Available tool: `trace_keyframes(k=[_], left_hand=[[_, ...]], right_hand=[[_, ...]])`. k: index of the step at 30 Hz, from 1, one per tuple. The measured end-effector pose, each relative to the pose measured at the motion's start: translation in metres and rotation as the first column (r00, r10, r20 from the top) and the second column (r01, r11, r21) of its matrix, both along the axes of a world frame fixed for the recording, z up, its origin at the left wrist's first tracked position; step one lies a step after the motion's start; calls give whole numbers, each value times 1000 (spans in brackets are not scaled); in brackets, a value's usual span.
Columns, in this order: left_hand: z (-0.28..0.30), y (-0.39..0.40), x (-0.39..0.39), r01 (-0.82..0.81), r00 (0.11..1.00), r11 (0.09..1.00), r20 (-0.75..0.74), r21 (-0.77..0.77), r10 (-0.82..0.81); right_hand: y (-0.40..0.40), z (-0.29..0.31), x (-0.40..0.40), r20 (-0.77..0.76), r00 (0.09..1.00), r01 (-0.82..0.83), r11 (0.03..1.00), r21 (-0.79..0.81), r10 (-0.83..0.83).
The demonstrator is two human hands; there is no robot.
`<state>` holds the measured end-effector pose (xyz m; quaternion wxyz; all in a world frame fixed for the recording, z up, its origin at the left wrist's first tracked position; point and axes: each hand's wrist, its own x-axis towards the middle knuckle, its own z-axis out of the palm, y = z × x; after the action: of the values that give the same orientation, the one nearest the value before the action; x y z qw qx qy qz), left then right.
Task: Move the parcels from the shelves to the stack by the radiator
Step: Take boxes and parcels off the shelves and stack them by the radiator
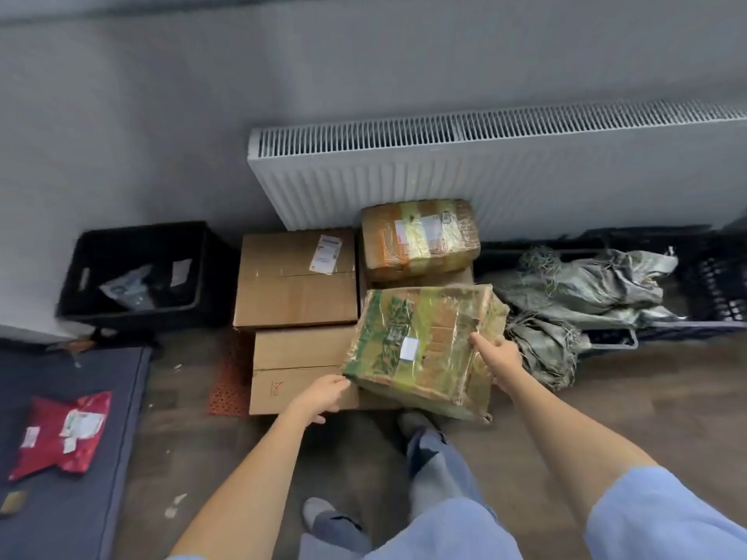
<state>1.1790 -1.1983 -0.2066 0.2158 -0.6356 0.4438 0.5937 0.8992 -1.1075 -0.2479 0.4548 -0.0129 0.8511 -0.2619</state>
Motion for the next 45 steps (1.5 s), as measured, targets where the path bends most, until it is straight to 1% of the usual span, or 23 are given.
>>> trace_keyframes(k=[3, 6, 8, 9, 11, 14, 16, 20, 23, 25, 28, 30, 32, 34, 36, 39, 41, 43, 45], left_hand=[[-15, 0, -61, 42, 999, 999, 1, 32, -42], [-24, -9, -101, 106, 994, 994, -30, 17, -106], [-31, -21, -115, 130, 990, 991, -56, -39, -132], [-35, -27, -118, 122, 990, 991, -59, -63, -126], [-40, -37, -119, 96, 994, 992, -41, -88, -99], [-41, -41, -111, 44, 999, 997, -18, -64, -45], [-43, -37, -100, 20, 1000, 999, -4, -44, -20], [-38, -25, -73, -24, 999, 1000, 34, -16, 24], [-16, -15, -50, -29, 999, 998, 36, -51, 31], [2, -8, -30, -13, 999, 995, 34, -103, 16], [35, 2, 20, -34, 999, 981, 28, -190, 40], [63, 14, 65, -88, 995, 961, 13, -261, 94], [92, 32, 123, -173, 982, 923, 15, -343, 189], [123, 62, 192, -316, 939, 861, -4, -399, 343], [153, 106, 269, -472, 848, 753, -2, -458, 530], [193, 193, 379, -622, 660, 554, 10, -554, 751], [213, 259, 440, -685, 509, 411, 9, -601, 861], [226, 324, 486, -724, 372, 292, 3, -625, 928], [234, 373, 516, -745, 265, 190, -22, -640, 964]], right_hand=[[-22, -27, -40, 73, 994, -89, 996, 16, 87], [-50, -47, -63, 142, 978, -163, 986, 38, 156], [-68, -57, -73, 114, 969, -224, 974, 30, 219], [-76, -61, -75, 96, 964, -250, 968, 28, 247], [-86, -68, -80, 33, 952, -305, 949, 78, 304], [-89, -71, -85, 0, 933, -357, 926, 122, 359], [-88, -69, -86, 52, 917, -400, 908, 124, 396], [-93, -58, -70, 180, 838, -537, 836, 108, 515], [-100, -32, -28, 219, 740, -666, 740, 100, 636], [-105, -8, 15, 275, 647, -749, 660, 53, 711], [-115, 37, 100, 260, 461, -869, 491, -62, 848], [-117, 70, 165, 241, 318, -923, 358, -143, 917], [-114, 103, 234, 221, 206, -940, 256, -226, 953], [-106, 134, 304, 179, 121, -941, 171, -293, 976], [-93, 162, 373, 126, 54, -933, 95, -346, 991], [-70, 192, 468, 63, -31, -915, -3, -404, 998], [-49, 210, 527, 92, -83, -894, -33, -447, 992], [-24, 223, 581, 112, -153, -875, -81, -477, 982], [0, 226, 628, 181, -202, -854, -83, -514, 962]])
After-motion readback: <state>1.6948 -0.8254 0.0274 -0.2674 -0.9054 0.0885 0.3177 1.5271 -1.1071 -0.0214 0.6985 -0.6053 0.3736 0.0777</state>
